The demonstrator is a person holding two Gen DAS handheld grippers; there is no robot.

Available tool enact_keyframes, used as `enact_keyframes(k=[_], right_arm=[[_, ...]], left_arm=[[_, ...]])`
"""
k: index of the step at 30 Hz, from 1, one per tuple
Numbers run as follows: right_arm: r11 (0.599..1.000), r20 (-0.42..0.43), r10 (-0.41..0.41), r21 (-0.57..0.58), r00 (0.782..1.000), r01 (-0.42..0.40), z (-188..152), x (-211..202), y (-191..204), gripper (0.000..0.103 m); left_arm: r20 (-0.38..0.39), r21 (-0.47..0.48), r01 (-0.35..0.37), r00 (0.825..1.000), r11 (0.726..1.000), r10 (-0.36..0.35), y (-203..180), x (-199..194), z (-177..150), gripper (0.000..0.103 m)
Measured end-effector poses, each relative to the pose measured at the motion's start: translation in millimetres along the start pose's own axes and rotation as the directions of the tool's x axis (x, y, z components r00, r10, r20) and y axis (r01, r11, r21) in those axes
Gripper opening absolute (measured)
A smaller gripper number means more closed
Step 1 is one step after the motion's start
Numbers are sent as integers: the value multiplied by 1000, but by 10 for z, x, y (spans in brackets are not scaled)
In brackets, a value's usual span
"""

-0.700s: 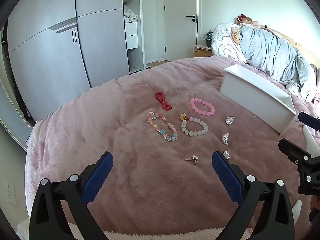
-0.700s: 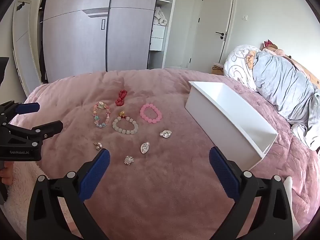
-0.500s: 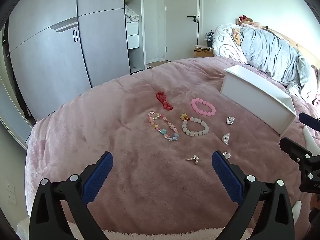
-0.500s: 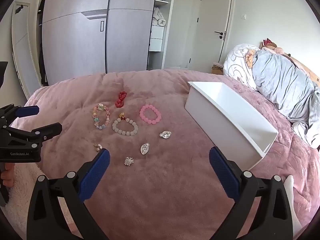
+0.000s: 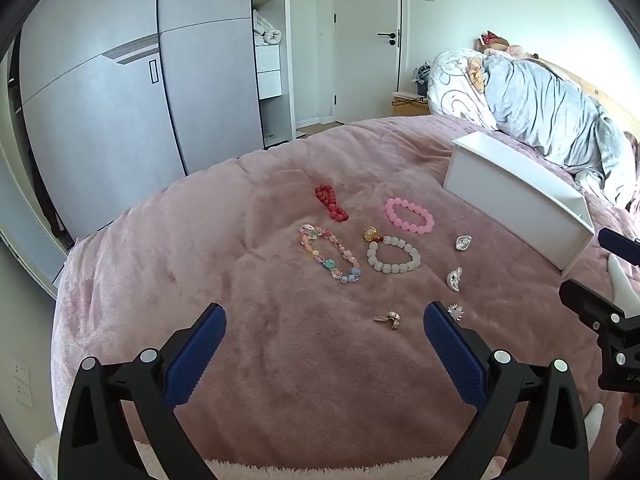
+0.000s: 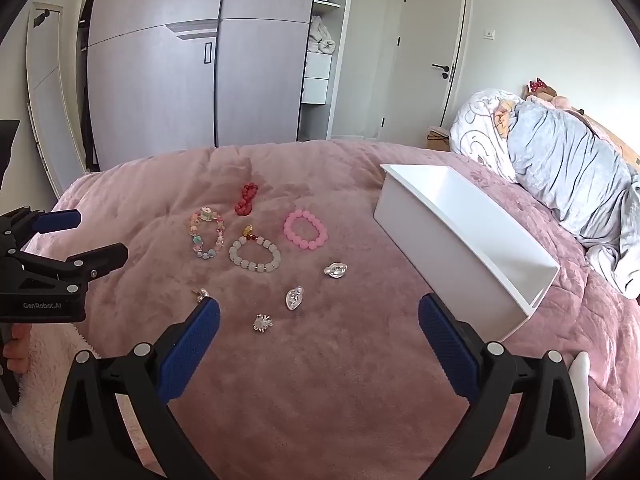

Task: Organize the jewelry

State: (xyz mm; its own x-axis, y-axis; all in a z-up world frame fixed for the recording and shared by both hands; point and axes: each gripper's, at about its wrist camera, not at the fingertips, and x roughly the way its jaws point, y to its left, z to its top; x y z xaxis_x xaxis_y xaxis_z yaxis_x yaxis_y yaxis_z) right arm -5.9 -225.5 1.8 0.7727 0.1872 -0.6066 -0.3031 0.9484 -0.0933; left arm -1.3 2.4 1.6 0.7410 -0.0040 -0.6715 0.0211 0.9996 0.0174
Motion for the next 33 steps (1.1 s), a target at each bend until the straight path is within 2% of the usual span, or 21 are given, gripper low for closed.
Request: enact_keyframes(k=[33], right_arm=[[1000, 0, 1, -6, 1000, -1, -9, 1, 32, 98]], left_arm=[[2, 0, -3, 1000, 1000, 3, -9, 6, -4, 100]])
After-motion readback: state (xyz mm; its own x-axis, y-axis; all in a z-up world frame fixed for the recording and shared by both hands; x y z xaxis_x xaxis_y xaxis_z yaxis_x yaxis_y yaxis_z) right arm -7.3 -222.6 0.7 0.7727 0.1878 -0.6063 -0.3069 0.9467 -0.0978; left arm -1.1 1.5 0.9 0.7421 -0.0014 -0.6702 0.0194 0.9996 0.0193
